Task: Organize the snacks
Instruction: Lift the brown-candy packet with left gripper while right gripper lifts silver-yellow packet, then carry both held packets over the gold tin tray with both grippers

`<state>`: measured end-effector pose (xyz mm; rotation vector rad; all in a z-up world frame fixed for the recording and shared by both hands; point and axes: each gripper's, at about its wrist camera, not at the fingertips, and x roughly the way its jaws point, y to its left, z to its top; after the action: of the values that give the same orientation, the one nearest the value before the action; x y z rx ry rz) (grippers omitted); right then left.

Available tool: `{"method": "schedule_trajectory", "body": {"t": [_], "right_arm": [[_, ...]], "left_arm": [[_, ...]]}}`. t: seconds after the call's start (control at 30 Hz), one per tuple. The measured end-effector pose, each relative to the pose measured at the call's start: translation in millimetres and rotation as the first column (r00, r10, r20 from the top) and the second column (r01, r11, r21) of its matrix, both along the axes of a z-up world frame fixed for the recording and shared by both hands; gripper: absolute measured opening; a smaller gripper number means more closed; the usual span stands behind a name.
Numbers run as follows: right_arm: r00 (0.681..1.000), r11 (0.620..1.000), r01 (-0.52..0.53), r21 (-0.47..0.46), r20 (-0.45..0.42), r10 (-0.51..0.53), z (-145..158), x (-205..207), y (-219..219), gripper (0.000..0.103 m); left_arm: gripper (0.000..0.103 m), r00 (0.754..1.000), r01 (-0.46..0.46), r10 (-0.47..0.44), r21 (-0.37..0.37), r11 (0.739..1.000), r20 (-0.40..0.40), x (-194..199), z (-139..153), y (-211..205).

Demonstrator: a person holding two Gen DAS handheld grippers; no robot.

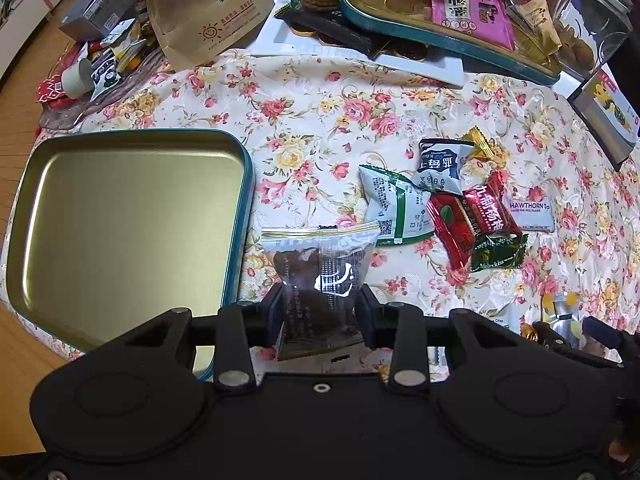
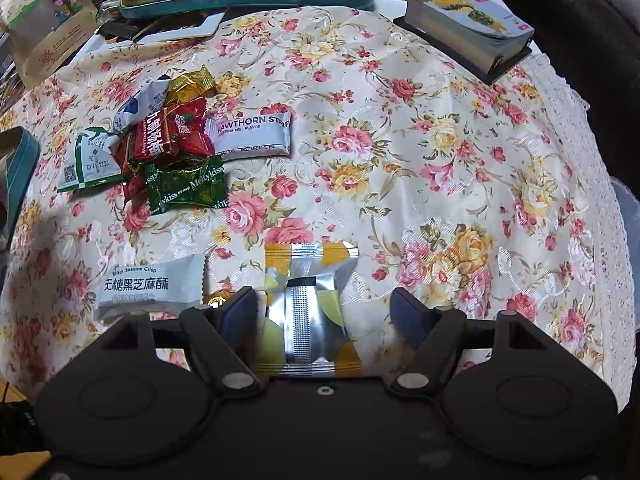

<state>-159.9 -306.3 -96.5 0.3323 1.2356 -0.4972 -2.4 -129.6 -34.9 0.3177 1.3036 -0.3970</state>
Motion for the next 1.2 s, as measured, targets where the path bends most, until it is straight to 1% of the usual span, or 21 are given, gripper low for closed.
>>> {"method": "schedule_trajectory", "body": {"t": [0.03, 0.1, 0.13, 0.17, 0.23, 0.27, 0.37, 0.43, 0.53, 0.6, 0.67, 0.73, 0.8, 0.87, 0.97, 1.1, 1.2], "right_arm": [[1.000, 1.000, 0.001, 0.003, -0.005, -0.001, -0.1, 1.1, -0.4, 0.077], [1.000, 1.000, 0.000, 0.012, -0.013, 0.000, 0.4, 2.5, -0.4, 0.072], [1.000, 1.000, -0.005, 0.012, -0.011, 0.005, 1.7, 2.3, 0.8, 0.060], [1.000, 1.000, -0.021, 0.012, -0.012, 0.021, 3.5, 2.6, 3.0, 0.042], [0.998, 0.998, -0.056, 0.022, -0.029, 0.057, 5.8, 4.8, 7.8, 0.037], [0.998, 0.998, -0.057, 0.025, -0.035, 0.057, 6.0, 5.2, 9.4, 0.036], [0.998, 0.998, -0.039, 0.050, -0.039, 0.041, 7.4, 7.6, 7.6, 0.035], [1.000, 0.998, -0.003, 0.066, -0.011, 0.004, 14.9, 9.1, 2.3, 0.035], [0.997, 0.996, 0.054, 0.078, 0.057, -0.059, 37.7, 14.0, -6.3, 0.035], [0.989, 0.991, 0.082, 0.107, 0.116, -0.095, 53.9, 20.2, -9.8, 0.035], [0.977, 0.985, 0.098, 0.145, 0.172, -0.123, 68.4, 28.9, -9.2, 0.035], [0.967, 0.980, 0.092, 0.174, 0.221, -0.130, 81.8, 40.5, -1.6, 0.035], [0.960, 0.981, 0.061, 0.186, 0.258, -0.109, 93.6, 54.6, 10.0, 0.035], [0.952, 0.981, 0.020, 0.192, 0.296, -0.077, 105.6, 68.1, 25.2, 0.035], [0.939, 0.975, -0.062, 0.211, 0.344, -0.015, 120.8, 88.0, 51.1, 0.035], [0.919, 0.958, -0.177, 0.228, 0.386, 0.078, 129.0, 108.0, 91.5, 0.035], [0.908, 0.939, -0.242, 0.246, 0.397, 0.130, 129.8, 119.9, 118.7, 0.035]], "left_arm": [[0.046, 1.000, -0.002, 0.002, 0.002, 1.000, 0.001, 0.2, 0.0, 0.5], [0.046, 1.000, -0.004, 0.004, 0.004, 1.000, 0.005, 0.8, 0.5, 1.6], [0.046, 1.000, -0.006, 0.006, 0.004, 1.000, 0.006, 1.1, 1.1, 2.3], [0.046, 1.000, -0.008, 0.008, 0.003, 1.000, 0.008, 1.6, 1.5, 3.4], [0.046, 1.000, -0.016, 0.016, 0.001, 1.000, 0.011, 2.5, 3.1, 5.5], [0.046, 1.000, -0.018, 0.018, 0.001, 1.000, 0.014, 2.9, 4.0, 6.6], [0.046, 0.999, -0.026, 0.026, -0.007, 1.000, 0.027, 4.2, 10.1, 12.1], [0.046, 0.999, -0.037, 0.038, -0.020, 0.999, 0.037, 6.7, 16.2, 18.1], [0.046, 0.996, -0.064, 0.066, -0.041, 0.997, 0.053, 13.3, 26.5, 30.9], [0.046, 0.993, -0.092, 0.095, -0.050, 0.995, 0.070, 19.0, 33.9, 41.7], [0.046, 0.986, -0.125, 0.128, -0.039, 0.991, 0.104, 26.3, 41.9, 53.7], [0.046, 0.977, -0.158, 0.157, -0.011, 0.987, 0.146, 34.6, 49.3, 65.5], [0.046, 0.967, -0.182, 0.178, 0.008, 0.983, 0.181, 43.3, 58.0, 78.5], [0.046, 0.962, -0.189, 0.179, 0.031, 0.981, 0.207, 52.4, 67.0, 91.5], [0.046, 0.953, -0.220, 0.199, 0.071, 0.973, 0.230, 66.6, 77.4, 113.6], [0.046, 0.952, -0.254, 0.229, 0.104, 0.962, 0.205, 87.0, 78.6, 142.7], [0.046, 0.948, -0.282, 0.258, 0.116, 0.952, 0.187, 99.7, 70.4, 160.6]]}}
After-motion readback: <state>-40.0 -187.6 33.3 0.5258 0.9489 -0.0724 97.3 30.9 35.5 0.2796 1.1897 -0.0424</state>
